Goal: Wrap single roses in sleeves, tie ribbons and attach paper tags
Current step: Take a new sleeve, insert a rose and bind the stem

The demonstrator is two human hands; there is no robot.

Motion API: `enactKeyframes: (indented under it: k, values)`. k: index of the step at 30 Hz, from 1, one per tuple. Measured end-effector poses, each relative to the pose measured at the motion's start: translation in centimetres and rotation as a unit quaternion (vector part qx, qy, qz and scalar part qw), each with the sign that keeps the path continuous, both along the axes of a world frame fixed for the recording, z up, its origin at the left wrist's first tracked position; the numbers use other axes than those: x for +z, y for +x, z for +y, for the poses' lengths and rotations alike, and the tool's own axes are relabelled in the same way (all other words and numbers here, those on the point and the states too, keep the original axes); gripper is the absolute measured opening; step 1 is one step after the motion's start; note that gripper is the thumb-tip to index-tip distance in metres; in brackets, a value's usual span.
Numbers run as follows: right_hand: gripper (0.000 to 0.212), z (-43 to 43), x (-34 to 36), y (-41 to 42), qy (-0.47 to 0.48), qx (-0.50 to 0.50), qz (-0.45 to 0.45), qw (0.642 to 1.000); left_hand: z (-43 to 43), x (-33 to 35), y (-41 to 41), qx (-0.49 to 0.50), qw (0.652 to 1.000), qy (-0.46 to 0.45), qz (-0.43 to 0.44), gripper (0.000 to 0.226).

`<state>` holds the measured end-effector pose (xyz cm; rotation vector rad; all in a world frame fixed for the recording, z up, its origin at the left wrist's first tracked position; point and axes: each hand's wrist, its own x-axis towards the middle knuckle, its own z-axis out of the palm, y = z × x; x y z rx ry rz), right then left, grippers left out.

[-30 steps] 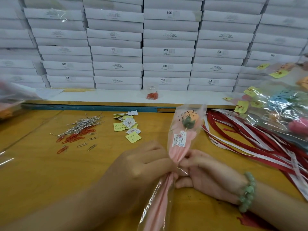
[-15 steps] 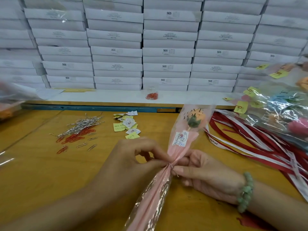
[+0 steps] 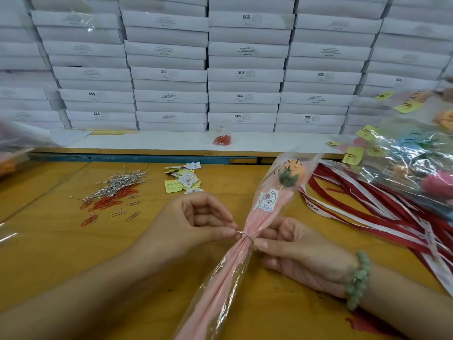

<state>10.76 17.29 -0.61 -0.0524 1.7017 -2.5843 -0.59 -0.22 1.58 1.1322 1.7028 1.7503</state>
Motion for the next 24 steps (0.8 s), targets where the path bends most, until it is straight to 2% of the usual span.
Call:
enactKeyframes:
  k: [8,15,19,24]
  values:
    - [0.018,0.0,-0.1,0.0,0.006,0.001,-0.007,1.0,-0.2,-0.8,-0.2,-0.039,0.996,-0.073,0.029,0.019]
    - [0.02,0.0,-0.3,0.0,0.018,-0.023,-0.013,0.999,0.2,-1.8,0.8,0.011,0.998,-0.057,0.033,0.016]
    - [0.02,-0.2,-0.3,0.1,0.028,-0.026,-0.002,0.999,0.4,-2.2,1.3,0.02,0.999,-0.036,-0.016,0.015]
    - [0.03,-0.3,-0.4,0.2,0.052,-0.034,0.013,0.998,0.1,-2.0,1.2,-0.021,0.996,-0.039,-0.08,0.017]
